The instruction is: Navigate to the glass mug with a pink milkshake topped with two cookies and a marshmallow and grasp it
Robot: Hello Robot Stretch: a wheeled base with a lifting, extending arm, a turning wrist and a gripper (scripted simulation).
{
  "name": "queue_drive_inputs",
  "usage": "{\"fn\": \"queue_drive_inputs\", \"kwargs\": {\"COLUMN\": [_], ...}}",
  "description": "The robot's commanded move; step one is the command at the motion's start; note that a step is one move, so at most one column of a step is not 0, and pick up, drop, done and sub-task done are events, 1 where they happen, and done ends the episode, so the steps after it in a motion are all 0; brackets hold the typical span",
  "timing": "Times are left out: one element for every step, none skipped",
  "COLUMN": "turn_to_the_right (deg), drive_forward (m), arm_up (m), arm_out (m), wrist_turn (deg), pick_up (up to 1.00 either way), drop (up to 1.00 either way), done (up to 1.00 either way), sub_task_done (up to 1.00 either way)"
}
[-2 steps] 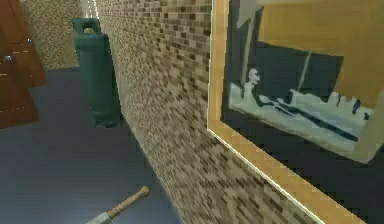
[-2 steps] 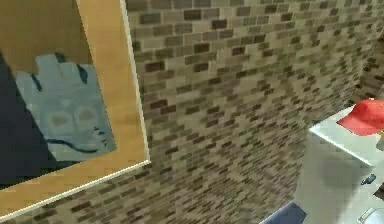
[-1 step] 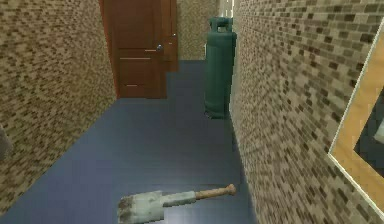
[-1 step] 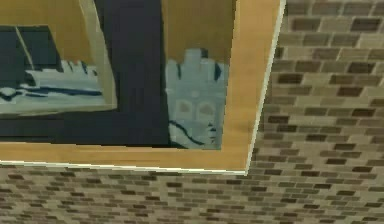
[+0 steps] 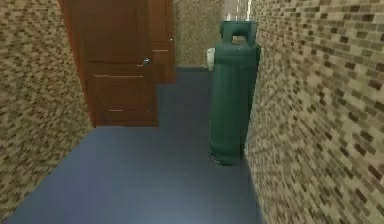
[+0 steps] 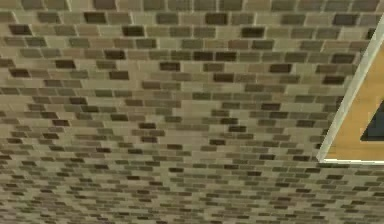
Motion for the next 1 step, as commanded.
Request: {"fn": "queue_drive_inputs", "kwargs": {"turn_to_the_right": [0.0], "drive_forward": [1.00], "arm_up": [0.00], "arm_out": [0.00], "wrist_turn": [0.0], "pick_up": [0.00], "drop": [0.00], "done": [0.00], "sub_task_done": [0.00]}}
